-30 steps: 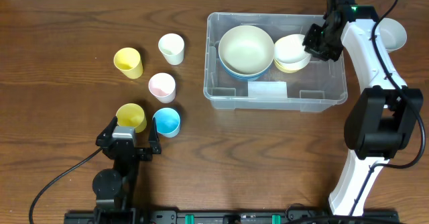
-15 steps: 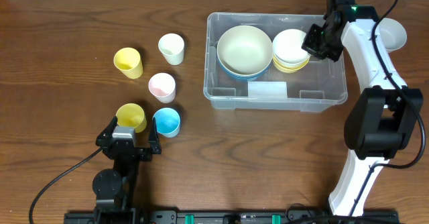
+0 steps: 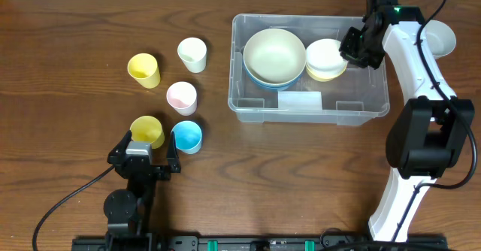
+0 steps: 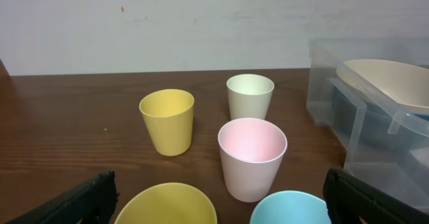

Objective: Pack container
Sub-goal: 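Open the right gripper and release the white bowl, then move the right gripper to the grey bowl and grasp its rim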

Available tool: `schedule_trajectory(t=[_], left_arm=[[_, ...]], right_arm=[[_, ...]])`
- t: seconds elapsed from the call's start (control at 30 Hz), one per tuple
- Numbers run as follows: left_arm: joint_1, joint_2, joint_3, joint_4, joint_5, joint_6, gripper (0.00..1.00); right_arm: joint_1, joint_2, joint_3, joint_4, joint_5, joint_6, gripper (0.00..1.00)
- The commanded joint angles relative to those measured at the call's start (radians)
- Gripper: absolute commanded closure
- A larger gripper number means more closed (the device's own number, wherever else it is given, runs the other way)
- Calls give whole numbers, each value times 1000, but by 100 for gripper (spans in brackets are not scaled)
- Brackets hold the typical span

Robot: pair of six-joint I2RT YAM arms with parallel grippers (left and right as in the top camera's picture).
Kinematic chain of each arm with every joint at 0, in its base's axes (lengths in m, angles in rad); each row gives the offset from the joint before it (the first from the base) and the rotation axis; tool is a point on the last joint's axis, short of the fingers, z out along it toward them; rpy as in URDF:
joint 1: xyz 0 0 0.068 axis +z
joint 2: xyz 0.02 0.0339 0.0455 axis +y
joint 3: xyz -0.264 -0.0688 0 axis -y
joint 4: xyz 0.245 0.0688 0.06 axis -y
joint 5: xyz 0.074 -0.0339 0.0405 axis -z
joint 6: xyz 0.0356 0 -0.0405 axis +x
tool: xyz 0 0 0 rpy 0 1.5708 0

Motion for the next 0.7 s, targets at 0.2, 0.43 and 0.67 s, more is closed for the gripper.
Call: schedule_trajectory(t=[0.2, 0.43, 0.67], left_arm=[[6, -5, -21, -28, 11, 13, 2], [6, -5, -21, -28, 11, 13, 2], [6, -5, -21, -28, 11, 13, 2]], right_arm=[[5, -3, -2, -8, -8, -1, 41], [5, -5, 25, -8, -11, -39, 34], [-8, -51, 255, -79, -68, -98, 25]])
